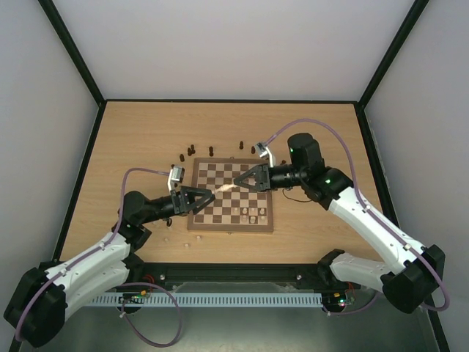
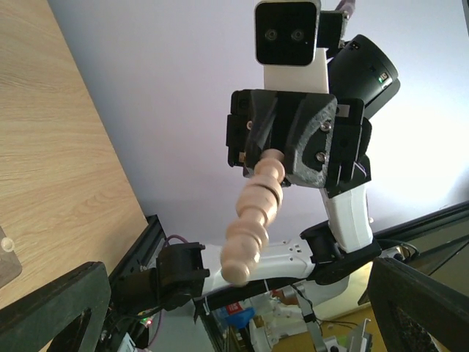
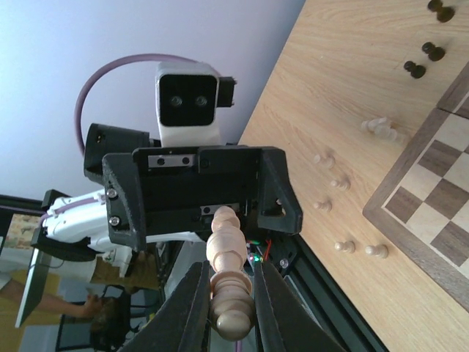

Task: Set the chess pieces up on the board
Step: Pick up the chess piece at the center of the board, then place the chess piece on the chessboard.

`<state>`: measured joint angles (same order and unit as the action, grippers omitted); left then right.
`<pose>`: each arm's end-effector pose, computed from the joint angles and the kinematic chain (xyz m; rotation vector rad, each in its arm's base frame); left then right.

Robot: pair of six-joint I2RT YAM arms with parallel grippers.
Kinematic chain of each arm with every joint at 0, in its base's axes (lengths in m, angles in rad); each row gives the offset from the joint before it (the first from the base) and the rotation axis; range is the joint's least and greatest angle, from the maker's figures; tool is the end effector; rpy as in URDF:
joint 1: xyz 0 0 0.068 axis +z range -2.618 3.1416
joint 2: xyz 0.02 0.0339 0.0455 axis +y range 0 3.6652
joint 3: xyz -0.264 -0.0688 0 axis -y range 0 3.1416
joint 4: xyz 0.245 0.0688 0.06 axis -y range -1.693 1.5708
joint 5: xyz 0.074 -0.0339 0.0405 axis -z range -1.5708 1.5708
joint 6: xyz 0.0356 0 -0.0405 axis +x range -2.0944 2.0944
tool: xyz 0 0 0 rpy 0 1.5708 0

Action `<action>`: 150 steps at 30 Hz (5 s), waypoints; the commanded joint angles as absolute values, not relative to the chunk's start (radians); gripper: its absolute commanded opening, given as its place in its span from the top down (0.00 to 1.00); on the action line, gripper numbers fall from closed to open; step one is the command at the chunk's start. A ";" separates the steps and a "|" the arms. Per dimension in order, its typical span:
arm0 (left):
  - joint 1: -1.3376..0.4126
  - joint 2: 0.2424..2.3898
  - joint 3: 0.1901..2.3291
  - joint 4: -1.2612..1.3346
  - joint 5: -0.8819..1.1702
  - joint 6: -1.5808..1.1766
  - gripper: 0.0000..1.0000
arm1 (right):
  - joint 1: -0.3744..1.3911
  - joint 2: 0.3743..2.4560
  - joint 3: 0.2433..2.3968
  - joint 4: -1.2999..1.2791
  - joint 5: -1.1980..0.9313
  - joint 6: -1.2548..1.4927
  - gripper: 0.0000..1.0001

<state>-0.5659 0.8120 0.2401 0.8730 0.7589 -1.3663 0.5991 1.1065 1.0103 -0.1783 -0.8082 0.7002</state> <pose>0.1322 -0.1130 0.2525 0.1640 1.7026 -2.0210 0.1889 0.1602 0.3590 -0.5440 2.0233 1.5918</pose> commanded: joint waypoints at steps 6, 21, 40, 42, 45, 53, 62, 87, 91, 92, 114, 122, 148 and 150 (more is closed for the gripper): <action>-0.560 0.828 0.230 0.975 0.774 -1.398 0.03 | 0.649 1.121 0.998 -0.157 -0.830 0.697 0.86; -0.559 0.816 0.222 0.978 0.782 -1.412 0.32 | 0.649 1.124 0.988 -0.158 -0.801 0.694 0.87; -0.559 0.818 0.216 0.971 0.779 -1.403 0.63 | 0.649 1.138 0.987 -0.144 -0.790 0.701 0.87; -0.560 0.817 0.215 0.967 0.778 -1.401 0.66 | 0.649 1.139 0.988 -0.144 -0.788 0.700 0.87; -0.559 0.812 0.214 0.955 0.775 -1.397 0.68 | 0.649 1.141 0.987 -0.144 -0.787 0.698 0.87; -0.559 0.812 0.216 0.940 0.770 -1.387 0.81 | 0.649 1.140 0.985 -0.147 -0.781 0.696 0.87; -0.559 0.809 0.224 0.897 0.762 -1.366 0.87 | 0.649 1.140 0.990 -0.174 -0.754 0.682 0.87; -0.535 0.780 0.541 -0.090 0.467 -0.819 0.86 | 0.723 1.208 1.125 -0.587 -0.213 0.521 0.86; -0.535 0.793 0.567 -0.182 0.389 -0.768 0.86 | 0.805 1.270 1.172 -0.659 -0.055 0.522 0.86; -0.535 0.794 0.571 -0.203 0.368 -0.759 0.86 | 0.830 1.295 1.189 -0.675 -0.018 0.524 0.87; -0.535 0.805 0.585 -0.292 0.264 -0.701 0.84 | 1.125 1.566 1.306 -0.837 0.279 0.628 0.85; -0.535 0.806 0.584 -0.288 0.268 -0.702 0.84 | 1.137 1.598 1.265 -0.789 0.241 0.631 0.84; -0.535 0.807 0.578 -0.277 0.274 -0.703 0.83 | 1.137 1.721 1.246 -0.735 0.262 0.615 0.83; -0.535 0.808 0.578 -0.276 0.275 -0.704 0.83 | 1.137 1.728 1.248 -0.739 0.270 0.616 0.83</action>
